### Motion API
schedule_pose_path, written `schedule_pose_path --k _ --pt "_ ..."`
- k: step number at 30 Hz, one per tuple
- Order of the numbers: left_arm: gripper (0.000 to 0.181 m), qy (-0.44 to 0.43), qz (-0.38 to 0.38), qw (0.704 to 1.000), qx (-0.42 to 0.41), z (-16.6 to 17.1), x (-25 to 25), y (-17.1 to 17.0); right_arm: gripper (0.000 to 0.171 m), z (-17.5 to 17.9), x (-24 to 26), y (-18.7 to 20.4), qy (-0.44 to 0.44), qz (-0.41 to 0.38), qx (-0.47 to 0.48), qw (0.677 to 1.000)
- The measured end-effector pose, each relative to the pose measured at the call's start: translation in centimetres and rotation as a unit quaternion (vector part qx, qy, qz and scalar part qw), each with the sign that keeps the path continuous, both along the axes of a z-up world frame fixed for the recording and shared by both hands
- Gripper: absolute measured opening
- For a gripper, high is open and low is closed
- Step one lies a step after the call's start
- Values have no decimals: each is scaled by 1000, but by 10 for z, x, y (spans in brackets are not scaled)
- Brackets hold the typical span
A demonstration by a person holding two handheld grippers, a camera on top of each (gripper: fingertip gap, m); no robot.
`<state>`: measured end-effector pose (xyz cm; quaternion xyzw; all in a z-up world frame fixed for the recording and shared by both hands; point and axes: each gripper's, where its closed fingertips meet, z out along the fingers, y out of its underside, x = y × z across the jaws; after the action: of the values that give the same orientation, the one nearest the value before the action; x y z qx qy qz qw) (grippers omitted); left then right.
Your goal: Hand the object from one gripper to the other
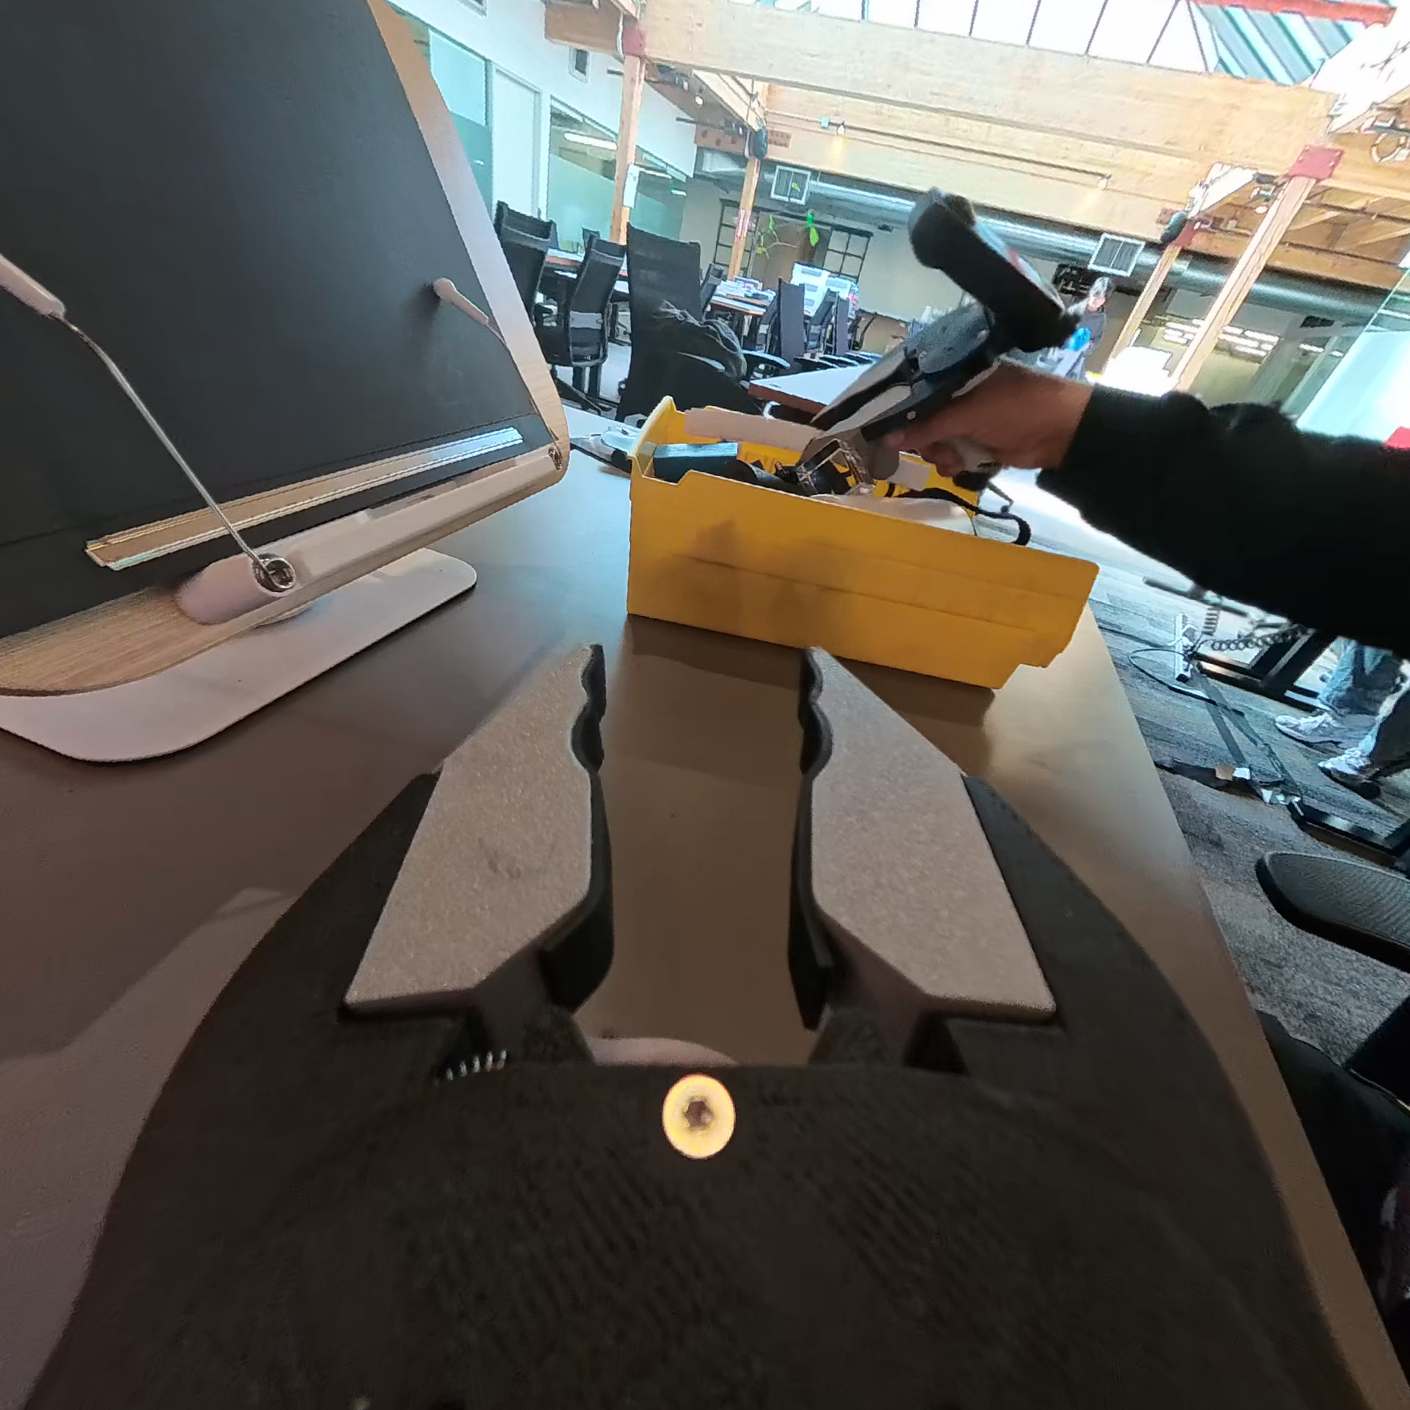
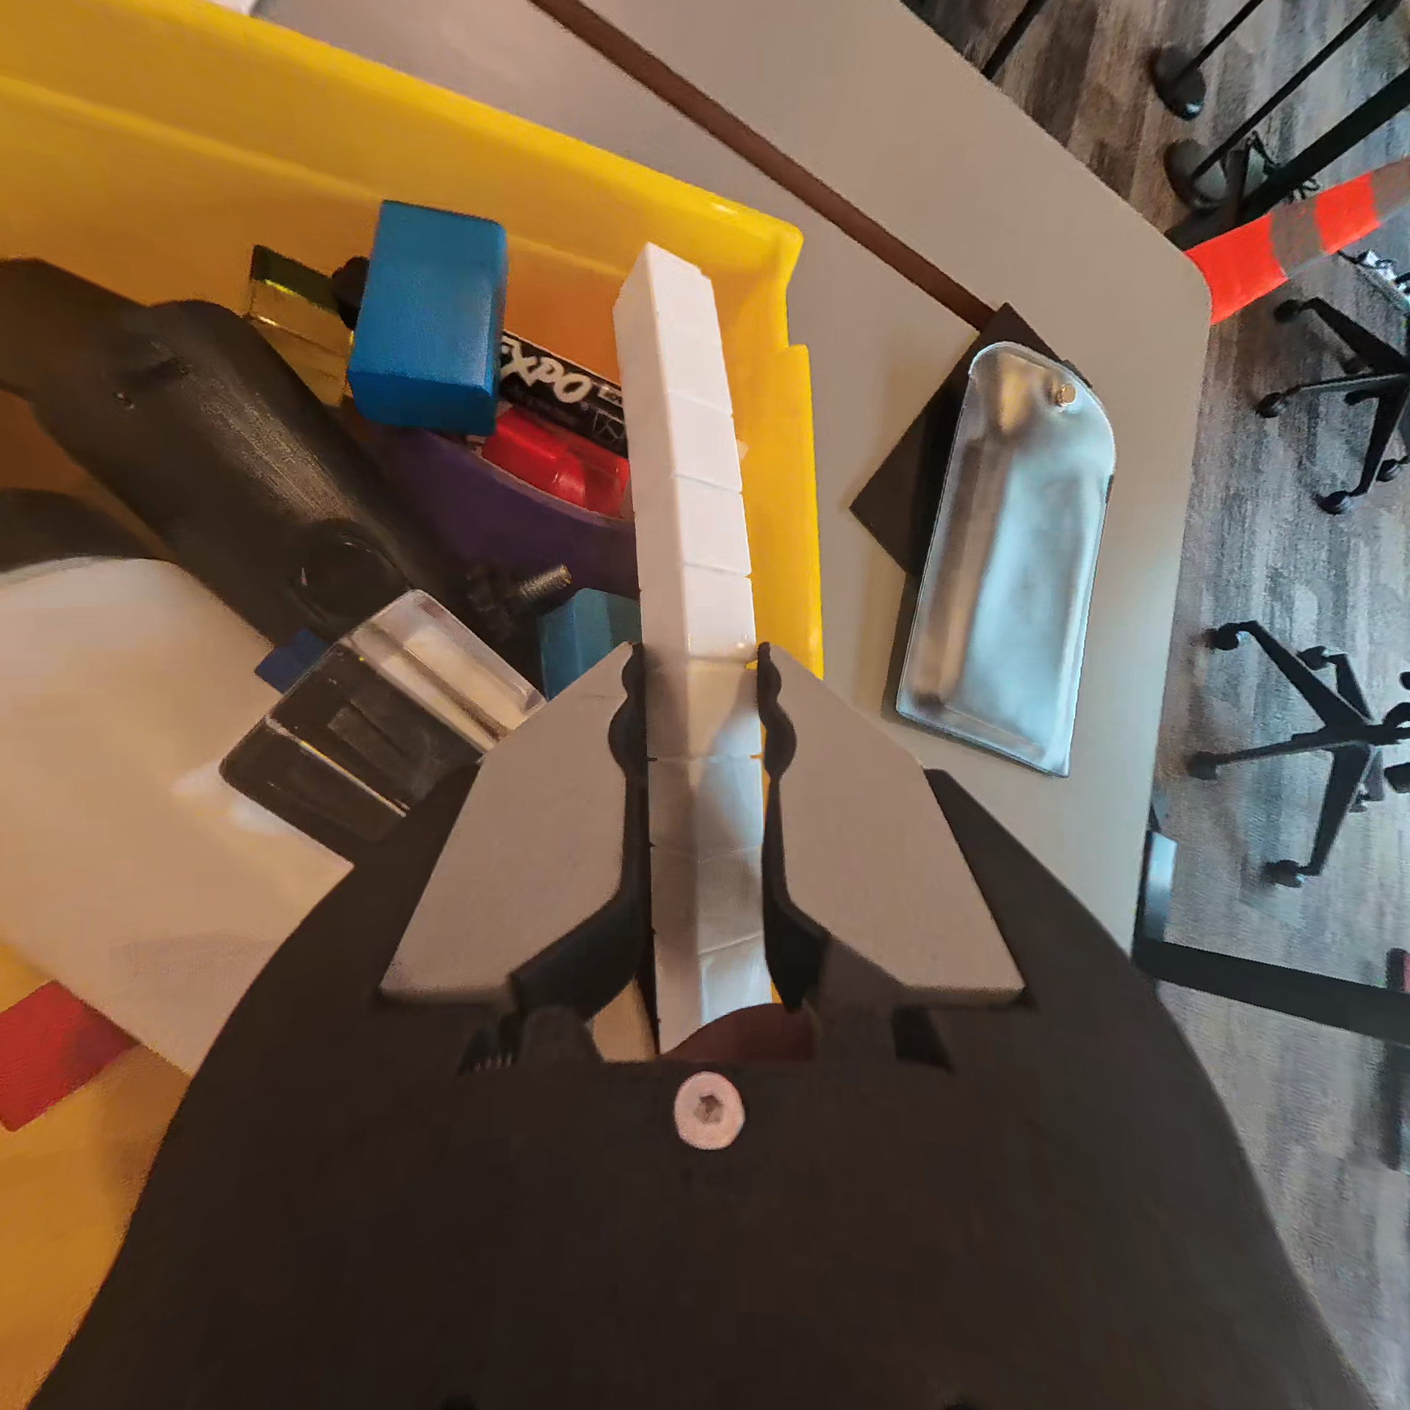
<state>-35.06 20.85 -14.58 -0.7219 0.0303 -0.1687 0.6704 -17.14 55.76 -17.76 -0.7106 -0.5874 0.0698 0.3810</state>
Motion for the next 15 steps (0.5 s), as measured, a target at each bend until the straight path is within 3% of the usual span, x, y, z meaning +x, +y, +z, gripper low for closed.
schedule_pose_path --k 4,10,15 --pt "48 7 -2 1000 -5 -2 2 1 29 6 0 0 -33 5 23 999" --pt "48 -4 -5 1000 -5 -1 2 1 35 38 -1 -16 6 42 37 998" --pt "48 6 -6 1000 -11 -4 4 2 17 64 8 -16 33 39 58 997"
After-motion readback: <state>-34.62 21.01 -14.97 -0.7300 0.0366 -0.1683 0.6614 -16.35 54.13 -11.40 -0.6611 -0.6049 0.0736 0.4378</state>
